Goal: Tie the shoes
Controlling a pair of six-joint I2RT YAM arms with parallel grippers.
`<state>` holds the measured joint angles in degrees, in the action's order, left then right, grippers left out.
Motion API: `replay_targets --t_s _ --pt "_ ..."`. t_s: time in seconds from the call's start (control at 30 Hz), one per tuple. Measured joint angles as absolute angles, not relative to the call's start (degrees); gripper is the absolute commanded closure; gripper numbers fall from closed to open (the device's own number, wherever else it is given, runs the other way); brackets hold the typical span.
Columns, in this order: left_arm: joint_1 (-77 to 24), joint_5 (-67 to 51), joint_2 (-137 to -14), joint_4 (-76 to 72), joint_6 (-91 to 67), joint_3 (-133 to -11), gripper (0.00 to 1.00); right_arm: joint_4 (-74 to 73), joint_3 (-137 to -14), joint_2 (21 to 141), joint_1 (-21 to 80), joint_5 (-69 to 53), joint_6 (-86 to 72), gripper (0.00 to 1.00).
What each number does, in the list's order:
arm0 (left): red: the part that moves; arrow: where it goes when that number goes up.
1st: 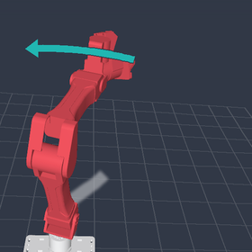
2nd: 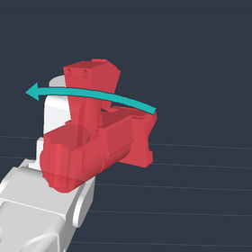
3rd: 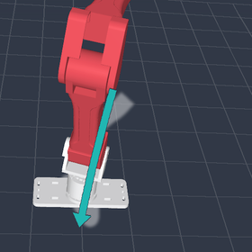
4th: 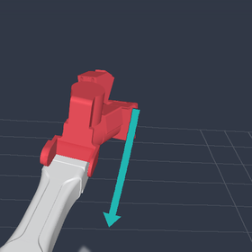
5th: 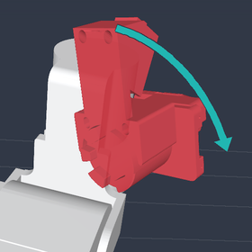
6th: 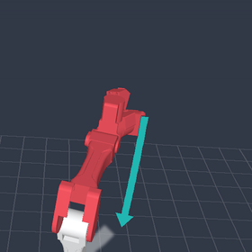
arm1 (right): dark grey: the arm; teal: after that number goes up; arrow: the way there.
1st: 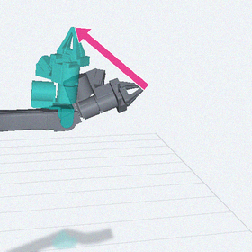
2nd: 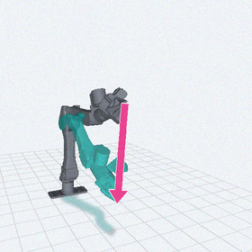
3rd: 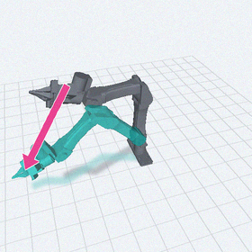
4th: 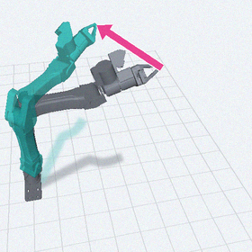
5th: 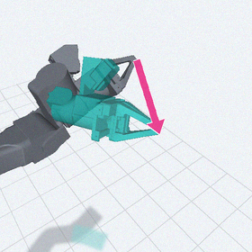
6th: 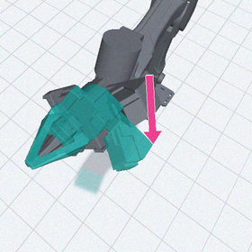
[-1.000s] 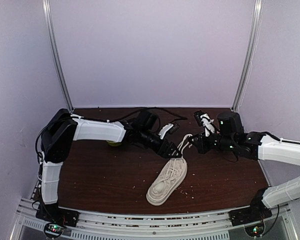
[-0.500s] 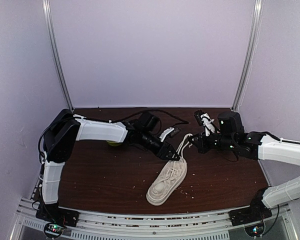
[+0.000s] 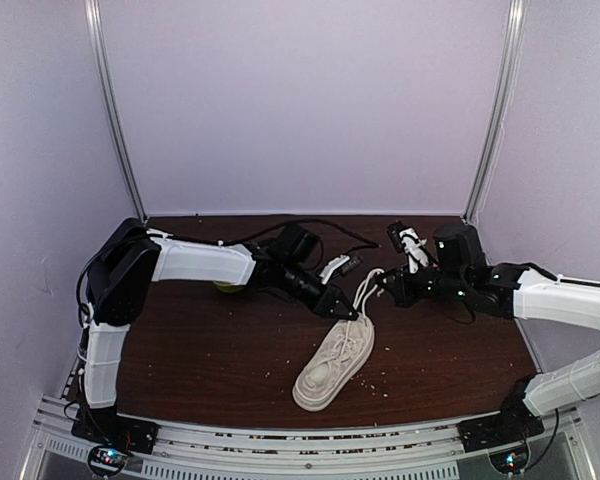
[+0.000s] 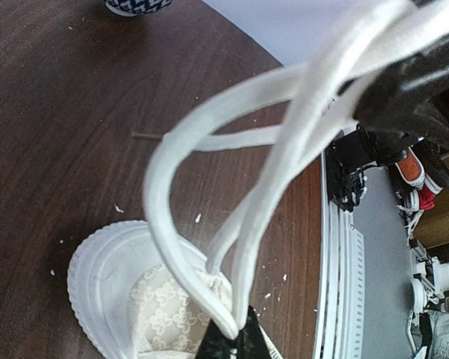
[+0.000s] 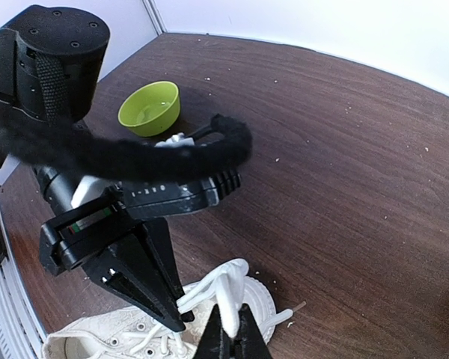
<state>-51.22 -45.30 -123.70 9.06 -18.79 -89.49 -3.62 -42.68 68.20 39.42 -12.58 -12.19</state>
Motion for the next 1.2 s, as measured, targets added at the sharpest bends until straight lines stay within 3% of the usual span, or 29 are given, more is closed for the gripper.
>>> replay_targets --t_s 0.07,0.17,0.33,0.5,0.73,1.2 --pt "-51.22 -45.23 -123.68 8.82 -18.92 -89.45 1.0 -3.64 -42.68 68.9 39.18 -11.64 -12.53 0.84" --pt "-51.22 -45.15 -123.46 8.36 -19.16 -88.92 1.0 -3.9 -42.68 70.54 37.89 -10.04 -14.31 0.56" --pt "-51.22 -44.8 -122.69 7.44 -19.62 -87.35 1.0 -4.43 -41.43 72.07 33.47 -7.86 -18.96 0.42" --pt "-51.22 -44.23 -121.69 7.2 -20.27 -86.35 1.0 -2.11 -35.94 71.48 31.73 -8.91 -23.42 0.42" --pt "-51.22 -42.3 -120.51 7.18 -21.17 -86.13 1.0 1.83 -28.97 71.35 33.8 -11.55 -26.37 0.5" --pt "-51.22 -41.19 -118.26 12.38 -20.23 -86.7 1.0 1.5 -30.22 77.93 35.66 -10.26 -20.62 0.52"
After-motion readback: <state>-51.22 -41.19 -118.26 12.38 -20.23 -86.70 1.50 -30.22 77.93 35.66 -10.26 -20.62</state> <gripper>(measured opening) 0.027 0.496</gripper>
